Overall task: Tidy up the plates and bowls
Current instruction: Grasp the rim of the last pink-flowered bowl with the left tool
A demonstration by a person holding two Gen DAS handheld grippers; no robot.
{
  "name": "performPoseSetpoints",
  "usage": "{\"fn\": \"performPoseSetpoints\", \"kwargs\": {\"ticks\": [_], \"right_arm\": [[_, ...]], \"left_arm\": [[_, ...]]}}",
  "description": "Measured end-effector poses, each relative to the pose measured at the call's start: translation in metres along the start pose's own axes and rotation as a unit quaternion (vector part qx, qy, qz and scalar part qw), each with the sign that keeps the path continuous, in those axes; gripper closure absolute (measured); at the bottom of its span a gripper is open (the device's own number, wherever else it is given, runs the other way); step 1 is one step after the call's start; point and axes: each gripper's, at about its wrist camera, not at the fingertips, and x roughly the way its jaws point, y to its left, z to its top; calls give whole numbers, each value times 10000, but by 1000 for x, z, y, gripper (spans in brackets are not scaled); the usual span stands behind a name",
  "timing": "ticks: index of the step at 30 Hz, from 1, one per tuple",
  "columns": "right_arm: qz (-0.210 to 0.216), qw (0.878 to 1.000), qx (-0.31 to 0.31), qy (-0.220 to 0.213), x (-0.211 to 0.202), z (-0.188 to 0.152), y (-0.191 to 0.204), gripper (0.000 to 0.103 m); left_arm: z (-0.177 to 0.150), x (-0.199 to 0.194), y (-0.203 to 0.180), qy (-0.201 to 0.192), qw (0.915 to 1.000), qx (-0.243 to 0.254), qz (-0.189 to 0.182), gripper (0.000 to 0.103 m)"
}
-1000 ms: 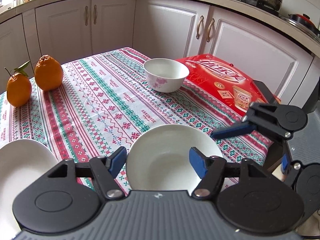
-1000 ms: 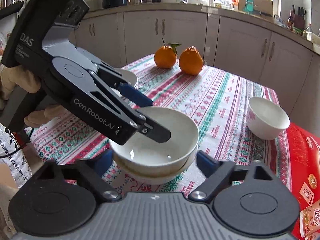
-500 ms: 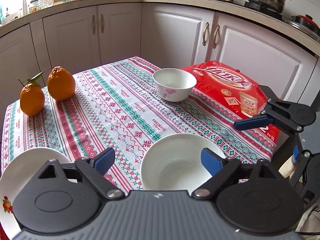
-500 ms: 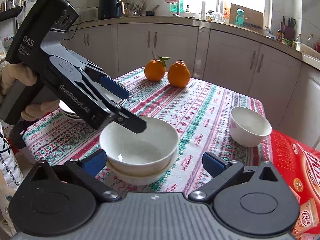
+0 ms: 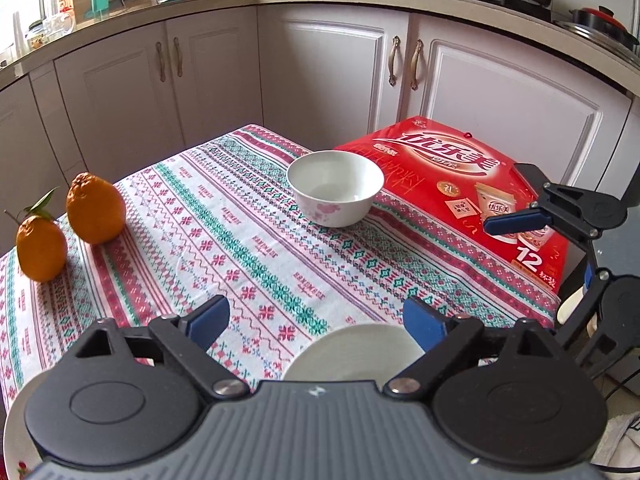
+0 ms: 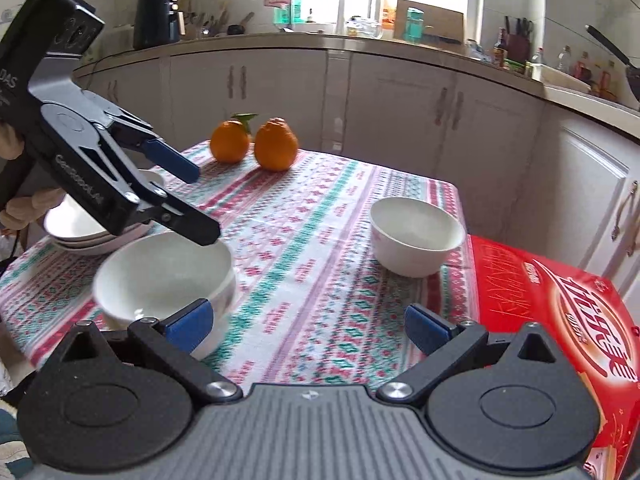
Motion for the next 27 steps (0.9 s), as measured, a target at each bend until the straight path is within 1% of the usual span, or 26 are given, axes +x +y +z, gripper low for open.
{"fn": "performPoseSetpoints", "kwargs": {"ticks": [4,8,15,21,23,27], "right_arm": [[-221,9996,111,129,15,-1,-17,0],[-300,9986,304,319,34,-3,-32,0],[-168,9951,683,697,64,-11,-53,0],[-267,9926,653,990,87,-13,-57,0],[-267,9922,621,1049,93,-12,-58,0],[-248,9924,641,1019,102,-10,-61,0]], "left_arm": [[14,18,4,76,9999,86,-75,10],[29,38,8,123,9996,189,-161,10],[53,76,12,171,9988,278,-366,10],[67,107,15,250,9980,333,-482,10],[71,115,18,247,9979,306,-509,10],[79,129,23,236,9977,256,-587,10]]}}
